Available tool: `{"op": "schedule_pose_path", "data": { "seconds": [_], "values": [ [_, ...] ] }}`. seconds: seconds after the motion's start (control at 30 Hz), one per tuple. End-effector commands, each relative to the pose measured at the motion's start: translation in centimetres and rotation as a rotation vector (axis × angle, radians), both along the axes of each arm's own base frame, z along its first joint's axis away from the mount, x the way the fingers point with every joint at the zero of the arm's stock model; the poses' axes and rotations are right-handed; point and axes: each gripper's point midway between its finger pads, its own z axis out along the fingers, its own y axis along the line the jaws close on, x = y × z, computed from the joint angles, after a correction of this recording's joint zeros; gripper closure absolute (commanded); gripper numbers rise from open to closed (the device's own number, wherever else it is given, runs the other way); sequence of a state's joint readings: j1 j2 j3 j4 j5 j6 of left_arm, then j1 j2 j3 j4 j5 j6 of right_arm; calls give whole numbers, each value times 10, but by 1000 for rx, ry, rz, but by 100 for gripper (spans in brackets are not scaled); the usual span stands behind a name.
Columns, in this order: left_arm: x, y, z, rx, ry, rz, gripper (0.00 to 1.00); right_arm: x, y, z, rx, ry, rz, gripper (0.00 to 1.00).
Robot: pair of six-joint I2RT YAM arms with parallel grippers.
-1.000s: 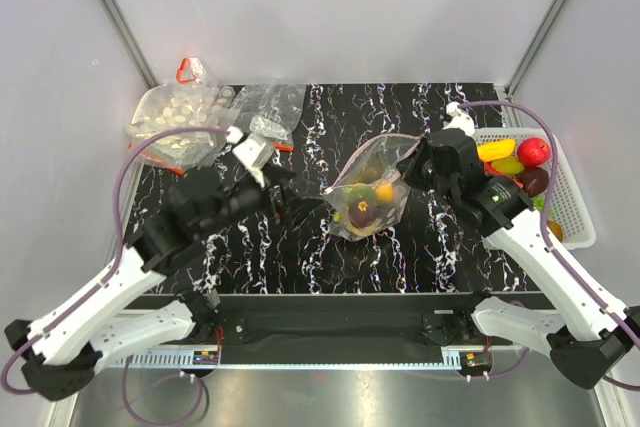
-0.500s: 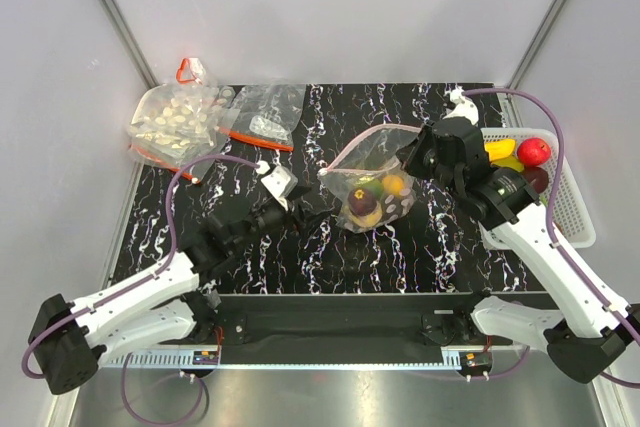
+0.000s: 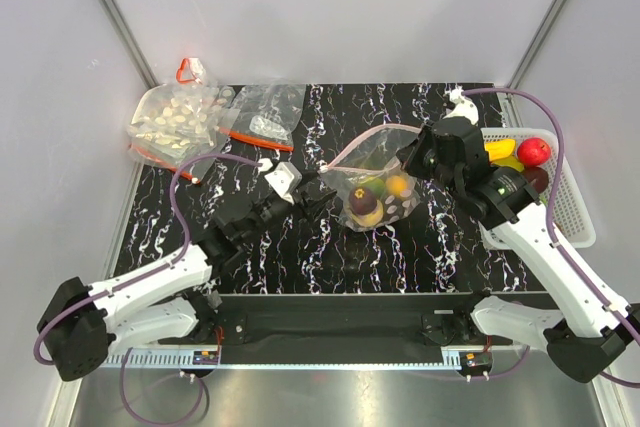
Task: Place the food in the zip-top bag and seal the zipper
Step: Zip the zipper food storage bag at the center of the board.
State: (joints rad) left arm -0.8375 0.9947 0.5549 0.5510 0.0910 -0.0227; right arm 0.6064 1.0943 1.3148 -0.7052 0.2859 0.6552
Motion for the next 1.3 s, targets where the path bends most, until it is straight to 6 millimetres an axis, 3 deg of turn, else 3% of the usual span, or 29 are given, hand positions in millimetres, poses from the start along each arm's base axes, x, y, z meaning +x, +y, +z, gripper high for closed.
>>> {"op": "schedule_pose_path", "data": {
  "seconds": [0.0, 0.3, 0.5, 0.6, 0.63, 0.7, 0.73, 0.83, 0.9, 1.0, 1.1, 1.17, 1.23, 1.27],
  "values": [
    [14, 6, 23, -39, -91, 51, 41, -3, -3, 26, 29, -62, -1, 100],
    [23, 5, 21, -69, -55, -25, 46, -5, -4, 24, 29, -59, 1, 100],
    [12, -22, 27, -39, -66, -198, 56, -7, -6, 22, 28, -56, 1, 100],
    [12, -29, 27, -25, -61, -236, 82, -9, -6, 24, 30, -59, 6, 100],
    [13, -31, 27, -21, -58, -239, 100, -10, -6, 23, 23, -58, 13, 98],
    [13, -31, 28, -20, -62, -243, 100, -12, -8, 25, 16, -64, 20, 91],
    [14, -30, 30, -29, -60, -241, 100, -15, -10, 26, -8, -76, 34, 75],
    [19, -23, 34, -58, -31, -233, 100, -21, -18, 36, -93, -134, 85, 45],
    [20, -20, 31, -53, -12, -283, 100, -29, -9, 52, -141, -225, 222, 38],
    [21, -17, 32, -42, -7, -340, 100, -43, 8, 85, -159, -414, 402, 44],
    [20, -13, 35, -41, -23, -397, 100, -55, 37, 103, -185, -572, 625, 45],
    [16, -13, 37, -31, -42, -453, 100, -65, 62, 102, -213, -637, 829, 43],
    [14, -15, 38, -12, -43, -490, 100, -56, 78, 90, -285, -649, 938, 37],
    [15, -15, 37, -2, -54, -494, 100, -63, 86, 101, -290, -691, 1021, 36]
  ]
}}
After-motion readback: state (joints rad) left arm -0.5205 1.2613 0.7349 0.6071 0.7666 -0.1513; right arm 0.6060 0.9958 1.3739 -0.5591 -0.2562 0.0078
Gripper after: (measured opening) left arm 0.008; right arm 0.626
